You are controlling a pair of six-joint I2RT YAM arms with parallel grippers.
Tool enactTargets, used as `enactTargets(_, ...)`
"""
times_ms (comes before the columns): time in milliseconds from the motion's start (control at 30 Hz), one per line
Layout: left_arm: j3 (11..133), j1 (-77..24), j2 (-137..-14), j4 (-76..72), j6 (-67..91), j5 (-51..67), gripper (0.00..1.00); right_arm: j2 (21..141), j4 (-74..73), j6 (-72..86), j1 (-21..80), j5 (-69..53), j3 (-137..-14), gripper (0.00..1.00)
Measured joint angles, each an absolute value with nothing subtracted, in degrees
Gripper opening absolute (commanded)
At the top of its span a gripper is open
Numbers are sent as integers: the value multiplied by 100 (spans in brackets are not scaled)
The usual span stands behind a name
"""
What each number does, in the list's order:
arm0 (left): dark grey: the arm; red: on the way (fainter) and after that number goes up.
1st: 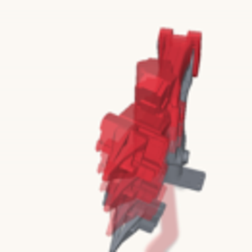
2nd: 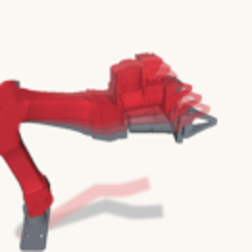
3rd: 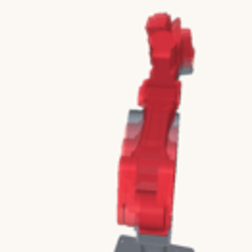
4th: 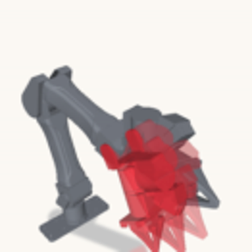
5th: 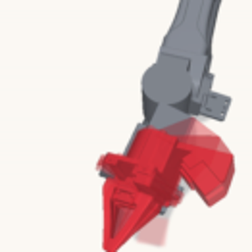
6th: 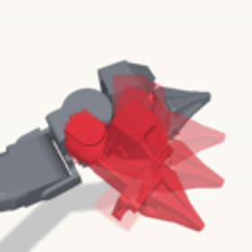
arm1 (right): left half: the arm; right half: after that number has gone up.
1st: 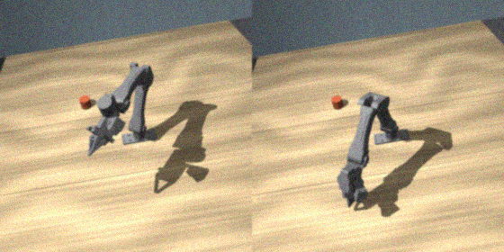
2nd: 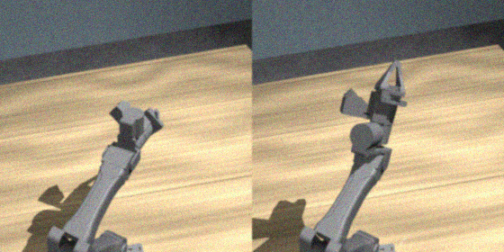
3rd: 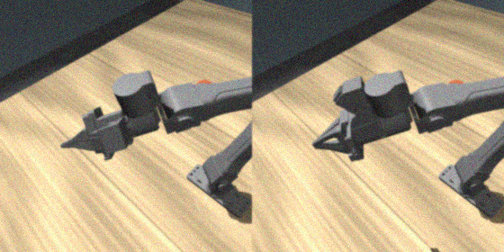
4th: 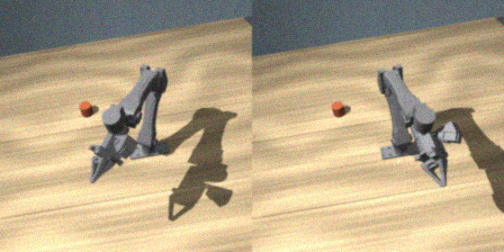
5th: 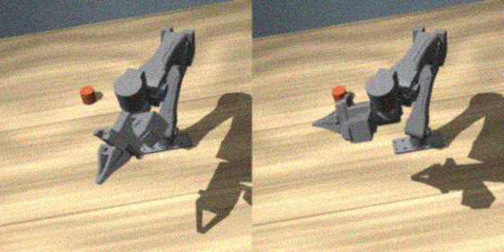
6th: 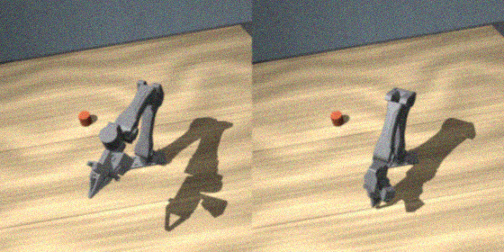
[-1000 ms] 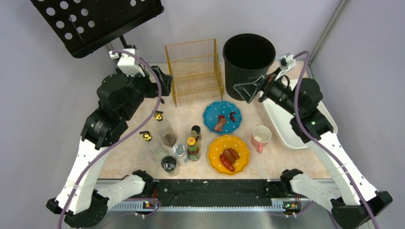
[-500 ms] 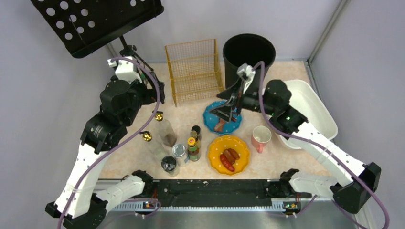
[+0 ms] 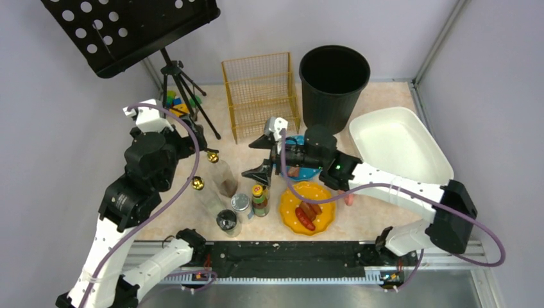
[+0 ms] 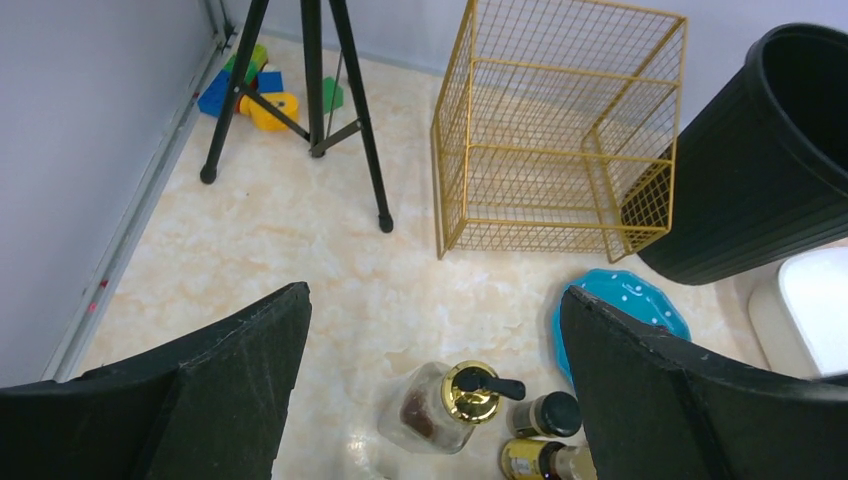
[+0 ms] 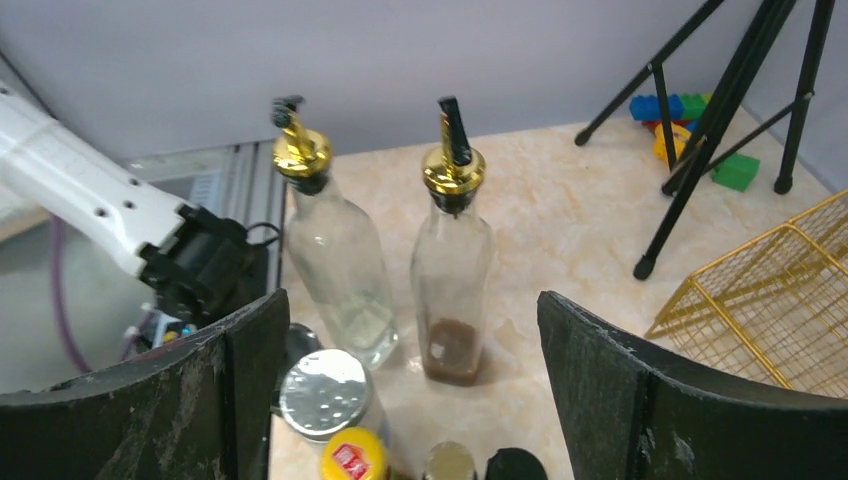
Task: Clear the kitchen counter
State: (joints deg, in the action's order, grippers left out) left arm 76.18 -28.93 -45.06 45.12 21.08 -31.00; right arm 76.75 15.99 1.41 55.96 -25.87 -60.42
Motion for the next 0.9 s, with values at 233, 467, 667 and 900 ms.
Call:
enactTargets(233, 7345, -2893, -4388, 4598, 2239, -3183, 99, 8702, 2106, -134, 5629, -2456, -6281, 91)
enactTargets(467, 7181, -2893, -4051, 4633, 2257, -3159, 99, 9260, 2989, -196, 5710, -2390, -6281, 91)
enactTargets(667, 7166, -2893, -3997, 4635, 2252, -3103, 99, 9806, 3658, -183, 5815, -2379, -6560, 91)
enactTargets(900, 7013, -2893, -3916, 4628, 2250, -2936, 99, 10245, 4136, -143, 5916, -2370, -6777, 91)
